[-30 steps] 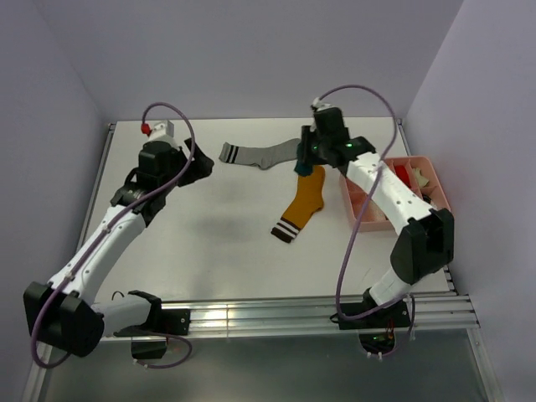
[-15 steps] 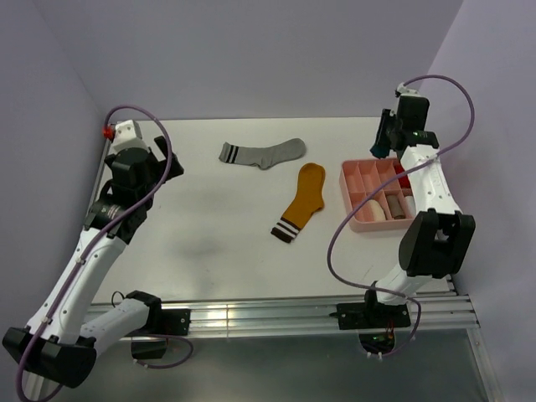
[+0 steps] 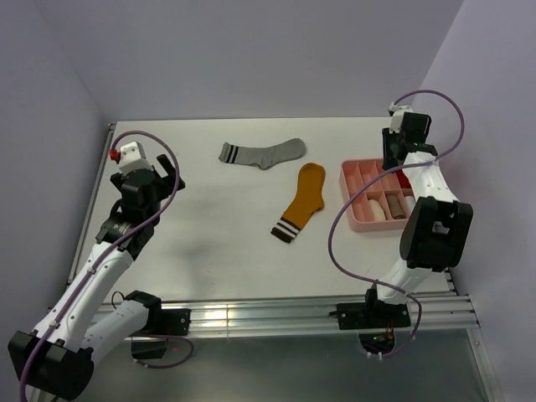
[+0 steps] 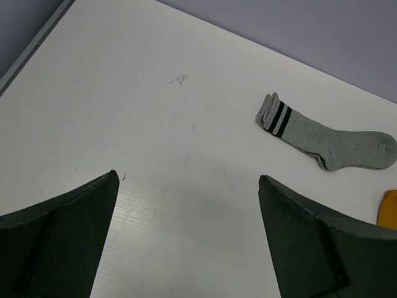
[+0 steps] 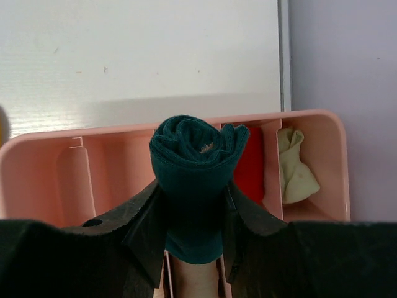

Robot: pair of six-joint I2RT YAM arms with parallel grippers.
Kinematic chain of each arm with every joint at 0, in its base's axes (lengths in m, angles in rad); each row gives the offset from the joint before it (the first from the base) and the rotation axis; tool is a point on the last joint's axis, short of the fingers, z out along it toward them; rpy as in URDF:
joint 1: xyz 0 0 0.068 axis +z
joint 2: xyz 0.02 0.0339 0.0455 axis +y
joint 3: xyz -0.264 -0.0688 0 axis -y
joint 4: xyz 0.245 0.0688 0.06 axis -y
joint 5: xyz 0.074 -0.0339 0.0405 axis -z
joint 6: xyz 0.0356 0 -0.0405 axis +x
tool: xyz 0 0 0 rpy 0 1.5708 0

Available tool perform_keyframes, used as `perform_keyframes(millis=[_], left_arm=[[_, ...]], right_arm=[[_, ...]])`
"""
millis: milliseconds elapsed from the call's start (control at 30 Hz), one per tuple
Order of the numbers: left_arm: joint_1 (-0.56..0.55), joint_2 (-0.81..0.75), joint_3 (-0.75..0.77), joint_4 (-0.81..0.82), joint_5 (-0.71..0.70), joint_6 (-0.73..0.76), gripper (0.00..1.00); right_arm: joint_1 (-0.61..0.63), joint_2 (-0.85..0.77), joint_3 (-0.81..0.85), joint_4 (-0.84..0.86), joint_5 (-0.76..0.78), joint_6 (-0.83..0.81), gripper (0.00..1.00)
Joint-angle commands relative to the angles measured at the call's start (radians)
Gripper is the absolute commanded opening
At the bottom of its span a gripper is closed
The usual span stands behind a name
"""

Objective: Roll the socks
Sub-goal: Place the sock in the storage box.

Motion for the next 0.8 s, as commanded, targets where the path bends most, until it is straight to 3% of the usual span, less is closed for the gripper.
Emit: perform_keyframes(millis=[0, 767], left_arm=[[0.003, 0.010, -0.009, 0.087, -0.026, -0.010, 0.99], [0.003, 0.062, -0.017, 0.129, 0.006, -0.006, 0.99]], right_arm=[[0.002, 0.049, 0.023, 0.052, 0.003, -0.081, 0.00], [-0.009, 0.139, -0.073, 0.036, 0.025, -0.107, 0.00]])
